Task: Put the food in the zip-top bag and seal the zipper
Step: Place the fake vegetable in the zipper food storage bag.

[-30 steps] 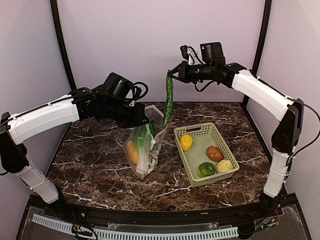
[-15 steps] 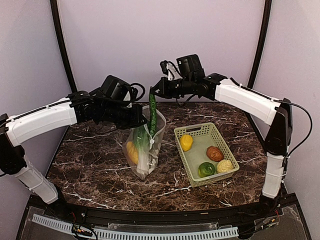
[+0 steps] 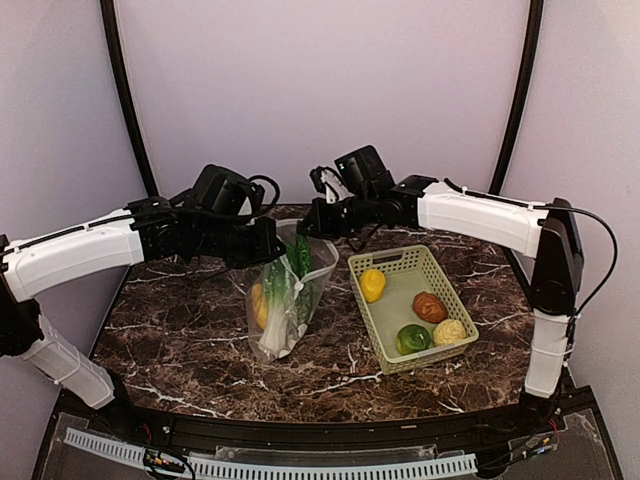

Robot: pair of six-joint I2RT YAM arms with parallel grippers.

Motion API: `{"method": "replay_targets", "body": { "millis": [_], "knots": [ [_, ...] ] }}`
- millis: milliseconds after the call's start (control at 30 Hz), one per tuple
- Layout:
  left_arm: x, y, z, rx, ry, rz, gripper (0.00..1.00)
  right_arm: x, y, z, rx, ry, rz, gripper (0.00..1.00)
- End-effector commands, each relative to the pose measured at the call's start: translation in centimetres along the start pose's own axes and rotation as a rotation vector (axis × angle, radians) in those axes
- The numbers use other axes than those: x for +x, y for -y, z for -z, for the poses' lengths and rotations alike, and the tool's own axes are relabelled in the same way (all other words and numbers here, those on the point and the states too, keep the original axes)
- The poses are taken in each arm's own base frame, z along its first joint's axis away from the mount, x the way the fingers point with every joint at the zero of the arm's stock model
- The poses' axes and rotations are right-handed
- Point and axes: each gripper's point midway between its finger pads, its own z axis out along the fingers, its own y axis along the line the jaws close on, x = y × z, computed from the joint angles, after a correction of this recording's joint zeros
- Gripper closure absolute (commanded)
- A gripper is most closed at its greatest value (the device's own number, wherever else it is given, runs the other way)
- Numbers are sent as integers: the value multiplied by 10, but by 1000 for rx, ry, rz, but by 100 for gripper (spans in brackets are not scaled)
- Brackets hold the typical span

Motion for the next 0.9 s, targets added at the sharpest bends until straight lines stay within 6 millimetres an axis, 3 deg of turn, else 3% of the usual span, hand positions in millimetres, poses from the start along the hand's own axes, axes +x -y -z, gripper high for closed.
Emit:
{"method": "replay_targets", "body": {
  "millis": [0,233,367,400,500,567,667,867],
  "knots": [
    [-8,4,12,35,51,19,99,20,-5,-3,-14,-54,-65,100],
    [-5,4,10,43,40,21,99,22,-3,-9,11,-68,-185,100],
    [-7,2,11,36,52,21,99,33,-2,-5,23,-110,-279,100],
    [-7,2,12,36,55,19,99,36,-4,-4,13,-124,-291,96],
    [-8,3,12,34,58,16,99,38,-12,3,-24,-142,-283,72],
    [-8,2,11,28,58,15,99,33,-24,10,-88,-143,-222,63],
    [-7,0,11,19,56,10,99,14,-34,25,-148,-103,-105,60],
    [-6,-2,13,11,48,-5,99,-27,-17,62,-255,-24,23,58]
  ]
}}
